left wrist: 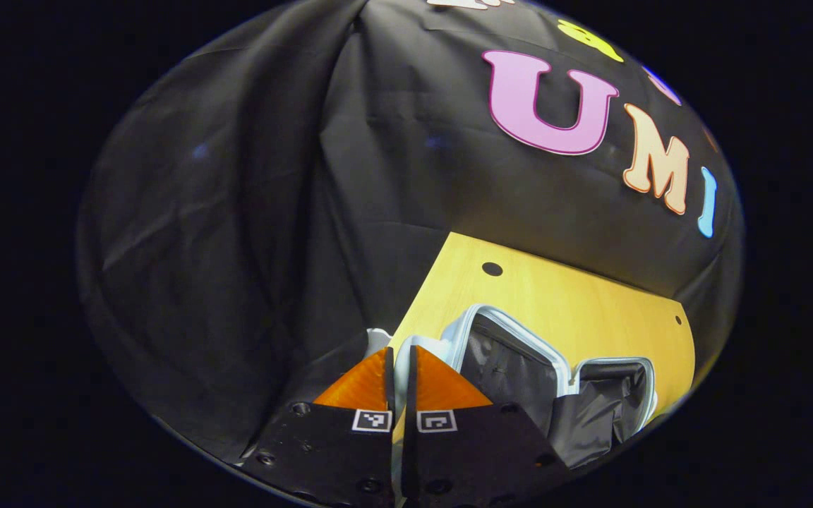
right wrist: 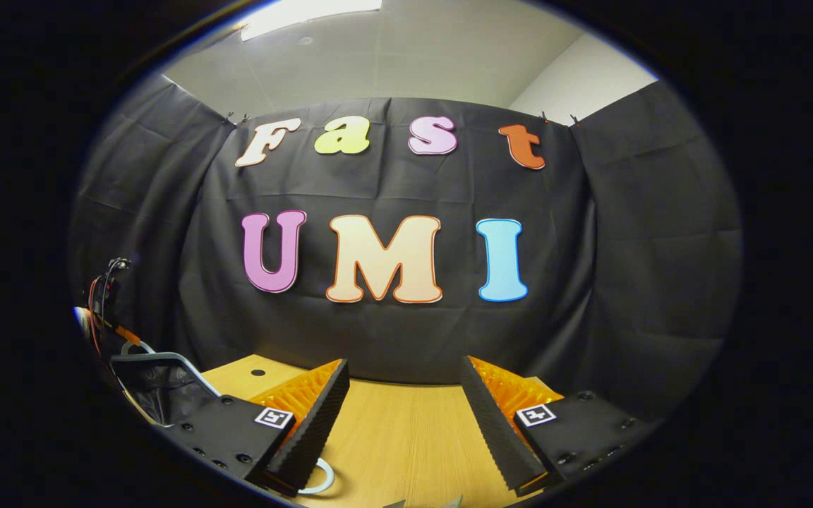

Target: First open the suitcase, pack the skin care products into it, and then close the suitcase.

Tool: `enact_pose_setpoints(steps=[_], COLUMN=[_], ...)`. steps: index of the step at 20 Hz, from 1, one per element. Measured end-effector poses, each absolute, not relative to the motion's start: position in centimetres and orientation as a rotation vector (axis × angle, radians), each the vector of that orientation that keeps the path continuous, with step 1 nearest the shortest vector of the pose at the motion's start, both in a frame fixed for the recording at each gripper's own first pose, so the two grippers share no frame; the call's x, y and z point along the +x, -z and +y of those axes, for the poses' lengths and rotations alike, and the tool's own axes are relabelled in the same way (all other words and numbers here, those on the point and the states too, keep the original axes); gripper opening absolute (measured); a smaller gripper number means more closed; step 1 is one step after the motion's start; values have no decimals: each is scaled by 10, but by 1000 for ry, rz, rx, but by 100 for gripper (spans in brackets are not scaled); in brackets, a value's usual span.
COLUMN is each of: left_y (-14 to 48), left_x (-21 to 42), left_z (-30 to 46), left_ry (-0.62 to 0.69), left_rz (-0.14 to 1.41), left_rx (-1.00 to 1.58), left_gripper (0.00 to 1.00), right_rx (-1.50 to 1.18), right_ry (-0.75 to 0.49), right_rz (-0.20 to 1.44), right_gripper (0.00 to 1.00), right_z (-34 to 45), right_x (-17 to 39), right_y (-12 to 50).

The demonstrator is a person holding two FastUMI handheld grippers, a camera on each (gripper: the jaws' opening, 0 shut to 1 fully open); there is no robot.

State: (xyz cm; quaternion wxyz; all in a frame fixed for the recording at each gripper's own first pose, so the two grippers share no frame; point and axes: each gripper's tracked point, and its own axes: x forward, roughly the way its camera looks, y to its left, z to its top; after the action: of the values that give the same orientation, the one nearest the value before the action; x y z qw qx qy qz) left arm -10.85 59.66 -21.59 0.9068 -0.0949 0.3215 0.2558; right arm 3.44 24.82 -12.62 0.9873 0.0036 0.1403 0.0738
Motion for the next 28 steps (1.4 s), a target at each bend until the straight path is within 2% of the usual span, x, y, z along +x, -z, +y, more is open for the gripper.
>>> enact_pose_setpoints(steps=[3,5,10,11,12,13,18,22,28], left_y=[242,248,170,144,120,100,43,37,84], left_x=[-123,-130,-116,-111,-106,-101,-80,-59,-32], left_z=[612,621,600,588,574,559,453,356,224], left_ry=[-579,-623,-667,-658,-637,-618,-515,-394,-197], left_rz=[684,672,388,307,233,174,55,52,141], left_rx=[-192,-194,-165,-133,-99,-73,-11,3,11], left_gripper=[2,8,100,99,93,96,94,94,94], right_rx=[1,-5,1,0,-2,-1,51,77,109], right_ry=[-130,-125,-127,-123,-117,-114,-130,-136,-174], right_rz=[306,311,263,243,224,210,183,167,193], right_gripper=[98,98,98,98,98,98,99,98,98], right_z=[241,238,230,225,218,211,179,146,115], right_x=[34,33,36,38,39,40,42,38,27], right_y=[135,133,118,113,109,108,103,101,115])
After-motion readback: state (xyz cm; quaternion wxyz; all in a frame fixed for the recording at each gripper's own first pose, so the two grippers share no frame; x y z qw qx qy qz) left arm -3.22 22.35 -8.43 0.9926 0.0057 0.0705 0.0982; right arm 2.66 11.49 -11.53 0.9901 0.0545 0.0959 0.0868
